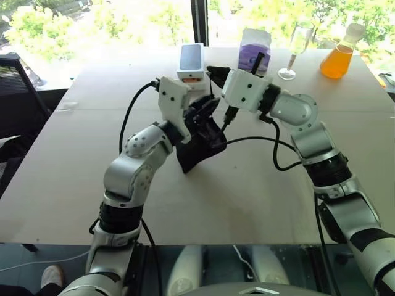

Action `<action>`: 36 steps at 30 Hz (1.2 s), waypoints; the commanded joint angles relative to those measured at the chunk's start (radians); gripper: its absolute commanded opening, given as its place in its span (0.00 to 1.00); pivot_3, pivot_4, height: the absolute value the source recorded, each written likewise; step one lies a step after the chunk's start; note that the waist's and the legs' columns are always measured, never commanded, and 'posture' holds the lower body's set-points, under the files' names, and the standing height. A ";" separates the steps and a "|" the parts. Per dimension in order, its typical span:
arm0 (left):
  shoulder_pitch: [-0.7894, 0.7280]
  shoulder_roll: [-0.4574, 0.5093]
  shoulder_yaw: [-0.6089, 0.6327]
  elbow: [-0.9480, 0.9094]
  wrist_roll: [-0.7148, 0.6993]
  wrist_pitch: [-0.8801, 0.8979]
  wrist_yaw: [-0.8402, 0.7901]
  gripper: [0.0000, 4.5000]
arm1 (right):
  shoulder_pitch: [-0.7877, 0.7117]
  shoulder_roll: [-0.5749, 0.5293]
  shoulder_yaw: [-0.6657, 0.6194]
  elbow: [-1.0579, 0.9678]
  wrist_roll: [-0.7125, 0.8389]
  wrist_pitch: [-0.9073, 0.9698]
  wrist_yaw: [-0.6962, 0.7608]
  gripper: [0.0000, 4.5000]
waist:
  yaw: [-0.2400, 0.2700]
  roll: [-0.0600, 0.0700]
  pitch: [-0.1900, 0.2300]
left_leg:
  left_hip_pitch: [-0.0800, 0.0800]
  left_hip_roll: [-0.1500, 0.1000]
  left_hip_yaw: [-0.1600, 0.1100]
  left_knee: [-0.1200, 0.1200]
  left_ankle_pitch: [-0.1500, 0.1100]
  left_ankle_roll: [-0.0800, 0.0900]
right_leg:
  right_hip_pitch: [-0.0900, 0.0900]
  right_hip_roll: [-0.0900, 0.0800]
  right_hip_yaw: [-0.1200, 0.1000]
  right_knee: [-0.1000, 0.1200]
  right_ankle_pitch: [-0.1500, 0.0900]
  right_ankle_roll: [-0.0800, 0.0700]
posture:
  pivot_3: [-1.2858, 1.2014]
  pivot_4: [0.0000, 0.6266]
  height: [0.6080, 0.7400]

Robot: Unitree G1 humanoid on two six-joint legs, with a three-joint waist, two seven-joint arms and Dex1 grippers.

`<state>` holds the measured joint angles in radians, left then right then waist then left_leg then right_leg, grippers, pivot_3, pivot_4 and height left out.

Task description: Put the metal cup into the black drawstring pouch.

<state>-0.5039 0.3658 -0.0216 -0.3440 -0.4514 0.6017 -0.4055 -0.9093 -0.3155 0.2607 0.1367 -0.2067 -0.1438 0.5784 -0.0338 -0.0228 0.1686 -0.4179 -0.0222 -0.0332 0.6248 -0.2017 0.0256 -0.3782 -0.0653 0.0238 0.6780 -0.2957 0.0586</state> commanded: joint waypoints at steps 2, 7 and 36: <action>0.064 0.014 -0.013 -0.040 0.022 -0.014 -0.019 0.04 | -0.047 -0.033 -0.093 0.084 -0.001 0.044 -0.082 0.00 | 0.001 0.000 0.000 | 0.000 0.000 0.000 0.000 0.000 0.000 | 0.000 0.000 0.000 0.000 0.000 0.000 | 0.52 0.24 1.00; 0.197 0.052 -0.042 -0.048 0.060 0.011 -0.026 0.04 | -0.109 -0.085 -0.156 0.306 0.014 0.054 -0.146 0.00 | 0.001 0.000 0.000 | 0.000 0.000 0.000 0.000 0.000 0.000 | 0.000 0.000 0.000 0.000 0.000 0.000 | 0.52 0.24 1.00; 0.178 0.076 -0.167 0.024 0.145 0.089 -0.093 0.15 | 0.205 -0.108 -0.107 0.352 0.079 0.069 -0.026 0.00 | -0.004 0.002 0.001 | 0.000 0.000 0.001 0.002 -0.003 0.004 | 0.001 0.000 0.001 0.001 0.000 0.000 | 0.52 0.24 1.00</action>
<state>-0.3264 0.4495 -0.1978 -0.3309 -0.2825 0.6575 -0.4757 -0.7074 -0.4269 0.1569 0.5000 -0.1379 -0.0647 0.5479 -0.0376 -0.0210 0.1697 -0.4176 -0.0217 -0.0322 0.6265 -0.2043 0.0301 -0.3773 -0.0649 0.0248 0.6792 -0.2957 0.0587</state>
